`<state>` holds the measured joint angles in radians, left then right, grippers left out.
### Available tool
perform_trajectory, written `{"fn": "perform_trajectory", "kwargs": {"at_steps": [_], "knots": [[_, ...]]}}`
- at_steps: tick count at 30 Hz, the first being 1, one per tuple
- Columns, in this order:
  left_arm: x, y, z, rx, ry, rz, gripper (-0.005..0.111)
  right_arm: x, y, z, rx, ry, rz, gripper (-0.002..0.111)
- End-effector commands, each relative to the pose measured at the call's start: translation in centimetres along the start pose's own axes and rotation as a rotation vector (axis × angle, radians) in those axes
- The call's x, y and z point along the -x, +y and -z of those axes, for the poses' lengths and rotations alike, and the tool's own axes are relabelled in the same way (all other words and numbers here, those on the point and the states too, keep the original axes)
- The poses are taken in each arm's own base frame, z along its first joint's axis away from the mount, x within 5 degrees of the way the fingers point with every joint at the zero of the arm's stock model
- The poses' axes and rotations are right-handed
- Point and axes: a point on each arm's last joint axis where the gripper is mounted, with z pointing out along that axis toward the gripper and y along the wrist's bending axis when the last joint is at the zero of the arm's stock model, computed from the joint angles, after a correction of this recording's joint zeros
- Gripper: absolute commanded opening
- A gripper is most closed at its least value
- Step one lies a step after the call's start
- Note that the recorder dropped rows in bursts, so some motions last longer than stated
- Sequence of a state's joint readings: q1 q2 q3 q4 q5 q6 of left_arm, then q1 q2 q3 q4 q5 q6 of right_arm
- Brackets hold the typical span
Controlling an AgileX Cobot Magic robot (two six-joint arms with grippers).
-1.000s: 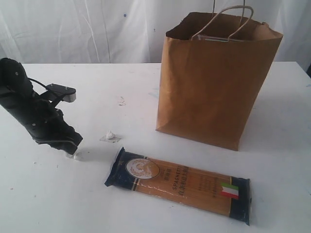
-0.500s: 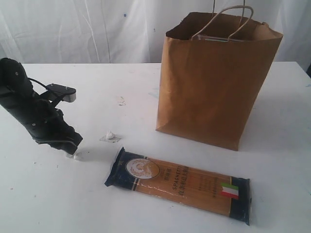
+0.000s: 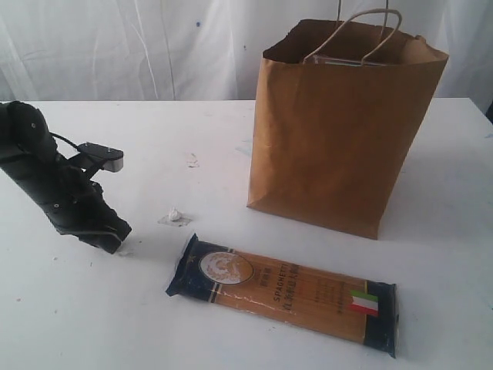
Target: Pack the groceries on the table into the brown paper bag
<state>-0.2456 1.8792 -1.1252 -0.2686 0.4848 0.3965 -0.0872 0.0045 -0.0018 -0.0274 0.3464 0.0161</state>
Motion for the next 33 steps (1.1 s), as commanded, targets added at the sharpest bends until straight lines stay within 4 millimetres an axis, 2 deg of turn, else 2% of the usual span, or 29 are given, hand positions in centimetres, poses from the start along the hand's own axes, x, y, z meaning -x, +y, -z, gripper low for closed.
{"fn": "perform_trajectory", "kwargs": {"at_steps": [1,7,13,15,20,25,29,33], "knots": [[-0.1,-0.2,0.1,-0.018,0.01,0.011,0.029,0.0,0.0,0.0,-0.004,-0.006,-0.004,0.0],[-0.1,-0.2,0.1,-0.018,0.01,0.011,0.0,0.0,0.0,0.0,-0.004,-0.006,-0.004,0.0],[0.0,-0.2,0.2,-0.018,0.008,0.01,0.0,0.0,0.0,0.0,-0.004,-0.006,-0.004,0.0],[0.3,-0.3,0.9,-0.022,0.001,0.004,0.0,0.0,0.0,0.0,-0.004,-0.006,-0.004,0.0],[1.9,-1.6,5.1,-0.107,-0.01,-0.003,0.0,0.0,0.0,0.0,-0.004,-0.006,-0.004,0.0],[1.5,-3.9,8.6,-0.28,0.009,0.001,0.0,0.0,0.0,0.0,-0.004,-0.006,-0.004,0.0],[0.3,-5.6,9.2,-0.385,0.002,-0.1,0.0,0.0,0.0,0.0,-0.004,-0.006,-0.004,0.0],[-0.2,-6.9,9.2,-0.408,-0.051,-0.109,0.0,0.0,0.0,0.0,-0.004,-0.006,-0.004,0.0]]}}
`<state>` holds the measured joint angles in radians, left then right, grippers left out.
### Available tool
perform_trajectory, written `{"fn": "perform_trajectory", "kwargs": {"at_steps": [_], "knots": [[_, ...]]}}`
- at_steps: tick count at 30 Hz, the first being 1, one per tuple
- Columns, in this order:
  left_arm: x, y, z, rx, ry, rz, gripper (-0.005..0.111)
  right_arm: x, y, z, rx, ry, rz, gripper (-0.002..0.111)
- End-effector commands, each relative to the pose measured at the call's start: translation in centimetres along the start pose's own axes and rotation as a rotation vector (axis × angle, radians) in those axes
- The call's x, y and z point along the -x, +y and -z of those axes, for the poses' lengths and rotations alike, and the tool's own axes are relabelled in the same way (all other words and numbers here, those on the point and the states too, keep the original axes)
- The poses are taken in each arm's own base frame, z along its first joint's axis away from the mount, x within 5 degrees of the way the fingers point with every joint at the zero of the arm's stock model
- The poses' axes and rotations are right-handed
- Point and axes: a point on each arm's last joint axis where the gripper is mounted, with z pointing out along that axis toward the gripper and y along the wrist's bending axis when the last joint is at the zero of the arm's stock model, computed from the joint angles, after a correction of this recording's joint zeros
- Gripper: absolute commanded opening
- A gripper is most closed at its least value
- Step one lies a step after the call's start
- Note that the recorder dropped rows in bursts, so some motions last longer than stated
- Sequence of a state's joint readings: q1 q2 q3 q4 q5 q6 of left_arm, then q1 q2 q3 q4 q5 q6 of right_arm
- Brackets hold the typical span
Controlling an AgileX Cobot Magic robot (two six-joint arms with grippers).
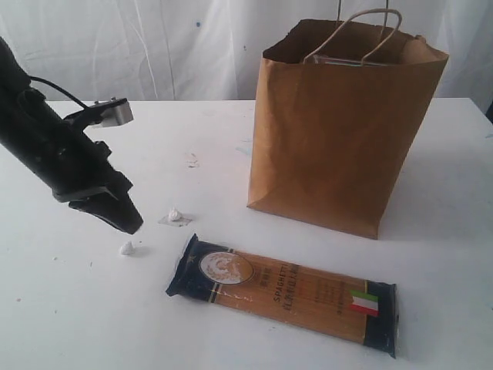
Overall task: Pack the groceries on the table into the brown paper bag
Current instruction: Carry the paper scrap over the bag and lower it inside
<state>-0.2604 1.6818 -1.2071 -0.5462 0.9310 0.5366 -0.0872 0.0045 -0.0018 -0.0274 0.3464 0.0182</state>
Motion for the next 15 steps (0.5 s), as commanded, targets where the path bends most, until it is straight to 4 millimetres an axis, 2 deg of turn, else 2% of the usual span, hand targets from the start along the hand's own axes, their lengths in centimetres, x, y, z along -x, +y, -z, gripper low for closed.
{"fn": "perform_trajectory", "kwargs": {"at_steps": [1,7,12,15], "knots": [[-0.3,-2.1,0.0,-0.052,-0.046,-0.045,0.0,0.0,0.0,0.0,-0.004,-0.006,-0.002,0.0],[1.7,-5.9,1.8,-0.065,-0.168,-0.116,0.0,0.0,0.0,0.0,-0.004,-0.006,-0.002,0.0],[5.3,-11.3,4.5,-0.062,-0.323,-0.317,0.0,0.0,0.0,0.0,-0.004,-0.006,-0.002,0.0],[7.9,-14.5,6.2,0.006,-0.535,-0.452,0.0,0.0,0.0,0.0,-0.004,-0.006,-0.002,0.0]]}}
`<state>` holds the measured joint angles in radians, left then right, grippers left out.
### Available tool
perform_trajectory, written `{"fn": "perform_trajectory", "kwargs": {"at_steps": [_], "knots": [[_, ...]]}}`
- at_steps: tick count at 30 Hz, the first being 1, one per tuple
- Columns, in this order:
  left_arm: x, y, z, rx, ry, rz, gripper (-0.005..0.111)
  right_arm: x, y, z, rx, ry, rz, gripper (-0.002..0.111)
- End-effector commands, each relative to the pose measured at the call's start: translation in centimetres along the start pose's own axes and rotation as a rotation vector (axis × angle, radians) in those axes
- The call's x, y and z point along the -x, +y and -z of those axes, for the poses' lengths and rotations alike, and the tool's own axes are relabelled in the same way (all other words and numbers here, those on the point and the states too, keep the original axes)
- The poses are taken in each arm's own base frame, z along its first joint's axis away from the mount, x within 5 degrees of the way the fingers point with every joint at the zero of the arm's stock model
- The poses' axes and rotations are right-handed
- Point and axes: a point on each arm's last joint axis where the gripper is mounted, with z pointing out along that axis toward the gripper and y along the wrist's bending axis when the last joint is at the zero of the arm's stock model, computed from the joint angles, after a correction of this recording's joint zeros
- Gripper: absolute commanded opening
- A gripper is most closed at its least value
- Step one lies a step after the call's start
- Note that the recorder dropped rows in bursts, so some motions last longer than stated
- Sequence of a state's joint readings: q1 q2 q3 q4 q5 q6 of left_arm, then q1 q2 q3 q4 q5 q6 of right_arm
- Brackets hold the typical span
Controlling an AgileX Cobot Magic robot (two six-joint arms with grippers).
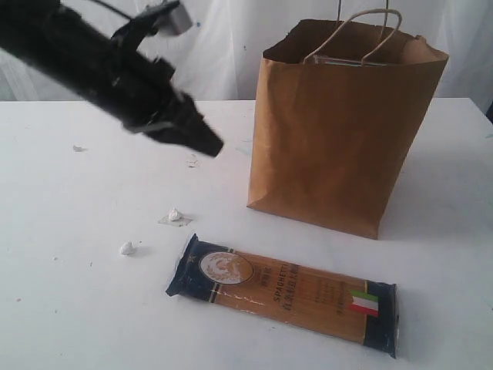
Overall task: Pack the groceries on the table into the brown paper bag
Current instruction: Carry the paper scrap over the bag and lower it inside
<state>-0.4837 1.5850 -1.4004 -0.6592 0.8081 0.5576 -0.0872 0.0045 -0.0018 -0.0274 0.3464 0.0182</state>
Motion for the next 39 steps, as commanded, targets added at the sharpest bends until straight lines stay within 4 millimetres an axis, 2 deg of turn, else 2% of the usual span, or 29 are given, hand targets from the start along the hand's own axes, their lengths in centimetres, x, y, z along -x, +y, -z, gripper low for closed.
{"fn": "perform_trajectory", "kwargs": {"at_steps": [1,4,8,18,31,35,39], "knots": [[5.5,-3.8,1.4,0.078,-0.287,-0.213,0.0,0.0,0.0,0.0,-0.004,-0.006,-0.002,0.0],[8.3,-4.6,1.4,0.208,-0.466,-0.38,0.0,0.0,0.0,0.0,-0.004,-0.006,-0.002,0.0],[9.7,-4.5,0.2,0.285,-0.537,-0.452,0.0,0.0,0.0,0.0,-0.004,-0.006,-0.002,0.0],[9.7,-2.0,-3.3,0.341,-0.504,-0.451,0.0,0.0,0.0,0.0,-0.004,-0.006,-0.002,0.0],[9.7,-1.7,-3.7,0.357,-0.51,-0.447,0.0,0.0,0.0,0.0,-0.004,-0.006,-0.002,0.0],[9.7,-1.7,-3.7,0.357,-0.508,-0.447,0.014,0.0,0.0,0.0,-0.004,-0.006,-0.002,0.0],[9.6,-1.7,-3.7,0.351,-0.508,-0.433,0.04,0.0,0.0,0.0,-0.004,-0.006,-0.002,0.0]]}}
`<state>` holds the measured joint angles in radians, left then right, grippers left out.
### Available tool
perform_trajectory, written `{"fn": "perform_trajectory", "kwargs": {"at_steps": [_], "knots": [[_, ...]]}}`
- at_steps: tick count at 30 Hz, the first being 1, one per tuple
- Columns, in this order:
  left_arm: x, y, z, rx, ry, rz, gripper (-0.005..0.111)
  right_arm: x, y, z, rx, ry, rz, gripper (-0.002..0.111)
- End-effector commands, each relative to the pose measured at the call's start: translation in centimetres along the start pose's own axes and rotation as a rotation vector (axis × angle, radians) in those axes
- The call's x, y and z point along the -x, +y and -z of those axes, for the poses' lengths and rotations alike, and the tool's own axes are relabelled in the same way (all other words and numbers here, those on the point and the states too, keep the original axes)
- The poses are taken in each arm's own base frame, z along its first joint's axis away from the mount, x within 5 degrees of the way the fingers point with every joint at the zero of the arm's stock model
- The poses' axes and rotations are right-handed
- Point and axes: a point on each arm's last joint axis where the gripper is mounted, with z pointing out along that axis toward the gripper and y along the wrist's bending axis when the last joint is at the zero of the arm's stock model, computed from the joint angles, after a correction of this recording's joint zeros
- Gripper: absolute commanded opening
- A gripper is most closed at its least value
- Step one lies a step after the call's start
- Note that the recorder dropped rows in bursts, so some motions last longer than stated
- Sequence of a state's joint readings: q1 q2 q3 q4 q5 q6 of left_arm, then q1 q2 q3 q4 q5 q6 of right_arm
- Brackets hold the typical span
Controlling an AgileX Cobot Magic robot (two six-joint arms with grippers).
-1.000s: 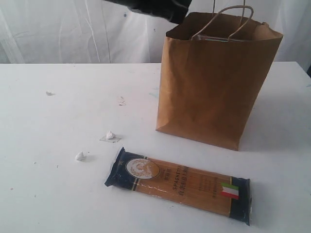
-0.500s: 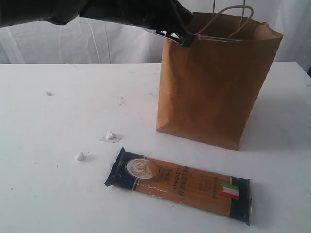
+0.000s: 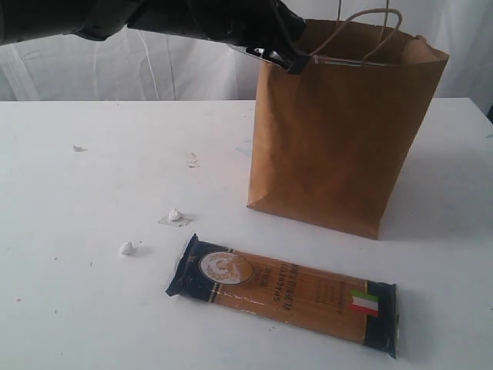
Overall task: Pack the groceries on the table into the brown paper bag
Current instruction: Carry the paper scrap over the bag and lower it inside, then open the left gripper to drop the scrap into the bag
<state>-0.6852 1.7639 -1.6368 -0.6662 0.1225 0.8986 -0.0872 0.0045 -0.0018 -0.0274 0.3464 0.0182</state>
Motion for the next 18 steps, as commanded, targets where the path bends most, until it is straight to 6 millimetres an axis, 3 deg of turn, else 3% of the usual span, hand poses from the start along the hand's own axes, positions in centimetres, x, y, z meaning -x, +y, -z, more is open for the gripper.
{"fn": "perform_trajectory", "kwargs": {"at_steps": [1,5,13,15,17,18], "knots": [[0.4,-0.1,0.2,-0.006,-0.013,0.028,0.046,0.0,0.0,0.0,-0.004,-0.006,-0.002,0.0],[0.4,-0.1,0.2,-0.006,-0.013,0.028,0.059,0.0,0.0,0.0,-0.004,-0.006,-0.002,0.0],[0.1,-0.7,0.3,-0.073,0.022,0.033,0.06,0.0,0.0,0.0,-0.004,-0.006,-0.002,0.0],[-0.1,-1.1,0.3,-0.12,0.049,0.033,0.057,0.0,0.0,0.0,-0.004,-0.006,-0.002,0.0],[-0.2,-1.2,0.3,-0.124,0.051,0.033,0.039,0.0,0.0,0.0,-0.004,-0.006,-0.002,0.0],[-0.1,-1.1,0.3,-0.113,0.046,0.023,0.023,0.0,0.0,0.0,-0.004,-0.006,-0.002,0.0]]}}
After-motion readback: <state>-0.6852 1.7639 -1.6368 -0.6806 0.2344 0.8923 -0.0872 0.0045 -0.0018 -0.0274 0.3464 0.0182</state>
